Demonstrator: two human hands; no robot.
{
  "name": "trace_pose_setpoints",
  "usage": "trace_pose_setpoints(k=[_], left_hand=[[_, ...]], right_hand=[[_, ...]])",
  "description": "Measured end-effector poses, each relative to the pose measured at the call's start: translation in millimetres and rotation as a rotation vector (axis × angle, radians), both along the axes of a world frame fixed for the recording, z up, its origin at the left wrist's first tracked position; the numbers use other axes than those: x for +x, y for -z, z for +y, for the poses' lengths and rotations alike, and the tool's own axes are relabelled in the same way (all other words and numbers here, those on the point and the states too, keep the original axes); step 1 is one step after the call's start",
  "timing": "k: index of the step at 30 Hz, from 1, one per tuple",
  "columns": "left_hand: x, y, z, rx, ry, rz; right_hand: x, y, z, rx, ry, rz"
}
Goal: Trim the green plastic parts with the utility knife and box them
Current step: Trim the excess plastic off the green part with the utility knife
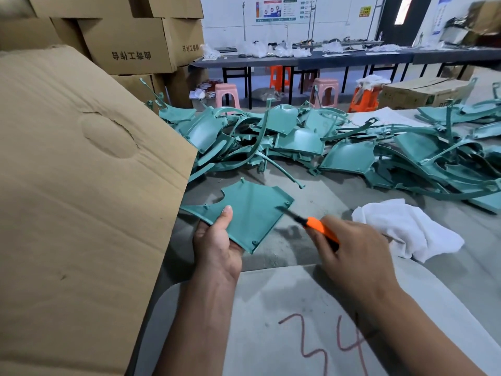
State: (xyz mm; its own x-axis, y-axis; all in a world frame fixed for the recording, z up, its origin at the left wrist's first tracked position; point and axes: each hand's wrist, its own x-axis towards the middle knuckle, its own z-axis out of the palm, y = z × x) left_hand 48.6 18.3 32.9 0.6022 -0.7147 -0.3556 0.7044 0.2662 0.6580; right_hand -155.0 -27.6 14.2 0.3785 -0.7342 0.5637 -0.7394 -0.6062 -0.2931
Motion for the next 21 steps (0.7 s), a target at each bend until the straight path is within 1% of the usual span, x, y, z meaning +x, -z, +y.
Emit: trace_pose_setpoints(k=[2, 4, 7, 10, 12, 13, 14, 17, 19, 21], left_hand=[[-1, -1, -1, 0.004, -0.027, 0.001], [0, -2, -1, 0.005, -0.032, -0.002], [1, -3, 2, 0.014, -0.024, -0.011], [-2, -3, 4, 0.016, -0.035, -0.020], [-3, -2, 5, 0.013, -0.051, -0.029], [-2, -2, 5, 0.007, -0.060, -0.035], [-2, -2, 5, 0.002, -0.066, -0.039], [-3, -1, 5, 0.009, -0.069, -0.038], [-4, -1, 5, 0.011, -0.061, -0.036], [-5, -2, 5, 0.000, -0.051, -0.024]], right_hand=[[7, 2, 9, -0.020, -0.149, 0.071], [12, 5, 12, -0.017, -0.186, 0.110], [7, 7, 2, -0.058, -0.016, 0.061], [-5, 6, -12, -0.013, 0.220, 0.035], [-8, 5, -15, -0.001, 0.282, -0.018], [-7, 5, -13, -0.011, 0.237, -0.054], [-6, 5, -11, -0.026, 0.144, -0.072], [5, 6, 2, -0.045, -0.179, 0.021], [10, 7, 5, -0.019, -0.235, 0.073], [11, 8, 6, -0.020, -0.202, 0.082]])
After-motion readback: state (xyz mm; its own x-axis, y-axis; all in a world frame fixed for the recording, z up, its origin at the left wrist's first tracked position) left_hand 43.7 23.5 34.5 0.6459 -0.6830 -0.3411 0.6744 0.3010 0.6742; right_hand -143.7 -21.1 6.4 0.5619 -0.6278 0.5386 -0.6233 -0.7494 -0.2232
